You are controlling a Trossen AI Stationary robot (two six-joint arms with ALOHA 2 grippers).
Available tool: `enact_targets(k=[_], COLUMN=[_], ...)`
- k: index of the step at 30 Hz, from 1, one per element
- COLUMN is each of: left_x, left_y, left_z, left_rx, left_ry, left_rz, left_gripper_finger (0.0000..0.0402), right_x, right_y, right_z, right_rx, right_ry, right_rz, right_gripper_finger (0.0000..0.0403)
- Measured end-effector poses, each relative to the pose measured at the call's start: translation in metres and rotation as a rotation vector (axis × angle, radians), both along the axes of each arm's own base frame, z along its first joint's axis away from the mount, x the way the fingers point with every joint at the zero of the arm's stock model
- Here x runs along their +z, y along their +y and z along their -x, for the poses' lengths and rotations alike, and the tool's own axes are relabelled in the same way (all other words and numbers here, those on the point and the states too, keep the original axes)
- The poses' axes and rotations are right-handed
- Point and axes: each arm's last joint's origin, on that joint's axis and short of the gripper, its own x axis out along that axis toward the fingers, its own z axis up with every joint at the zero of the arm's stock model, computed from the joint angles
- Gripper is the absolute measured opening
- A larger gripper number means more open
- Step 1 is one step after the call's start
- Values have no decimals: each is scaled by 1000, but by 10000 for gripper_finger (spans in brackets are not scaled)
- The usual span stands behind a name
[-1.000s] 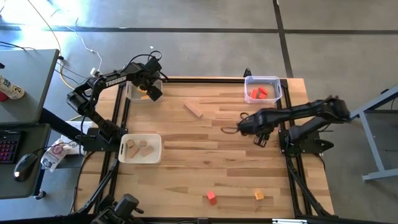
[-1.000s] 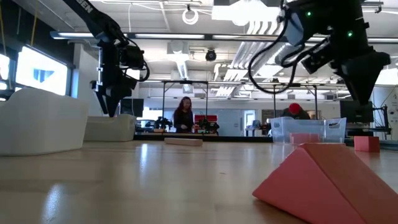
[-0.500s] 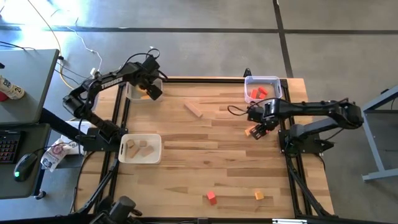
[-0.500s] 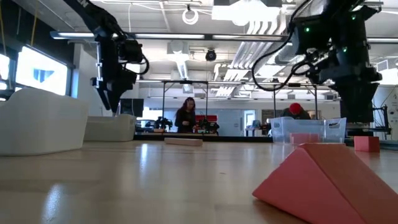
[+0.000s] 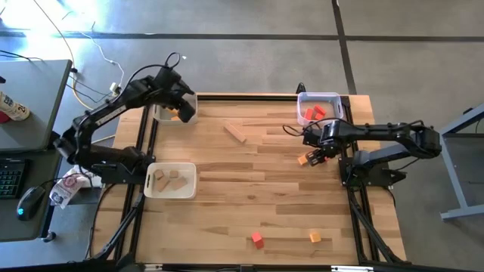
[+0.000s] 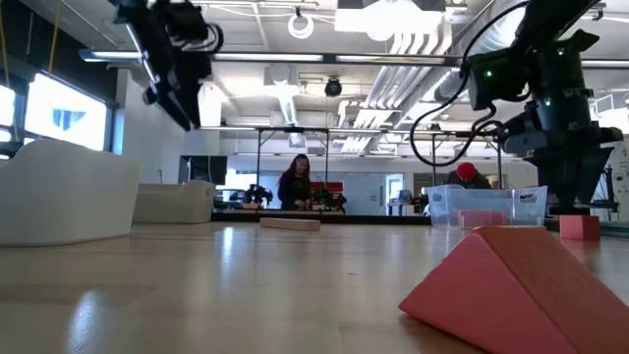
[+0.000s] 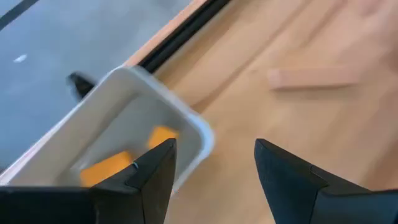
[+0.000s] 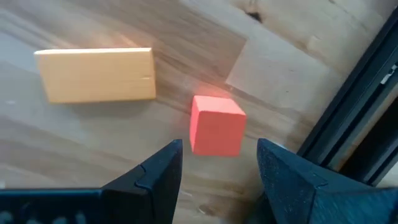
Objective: Sort & place blocks by color
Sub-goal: Put the orange block into the transparent bin
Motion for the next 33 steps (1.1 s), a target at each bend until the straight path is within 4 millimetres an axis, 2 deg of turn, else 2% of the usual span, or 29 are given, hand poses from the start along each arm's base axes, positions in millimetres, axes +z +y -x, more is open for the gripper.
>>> enact_targets(k=[5, 10, 14, 17, 23, 27, 33], left_x=[18, 30, 35, 36, 36, 36, 36], left_y=[-26, -47, -58, -64, -70, -74, -80], left_z=[-4, -7, -10, -11, -16, -20, -24], left_rx=[-89, -168, -199, -226, -250, -277, -310], left_ry=[-118, -165, -193, -200, -206, -206, -212], left_rz=[-17, -58, -63, -68, -56, -53, -43], left_gripper_finger=[204, 203, 204, 204, 205, 203, 202], right_x=[-11, -22, -27, -29, -28, -24, -1], right_y=[-2, -3, -4, -3, -3, -4, -13], right_z=[6, 8, 7, 8, 7, 5, -9], right_rx=[-43, -58, -37, -36, -34, -16, 8], right_ry=[14, -14, -43, -46, -56, -51, -97], right_rz=[0, 9, 15, 11, -4, -3, 110], right_gripper_finger=[193, 193, 192, 177, 101, 99, 99])
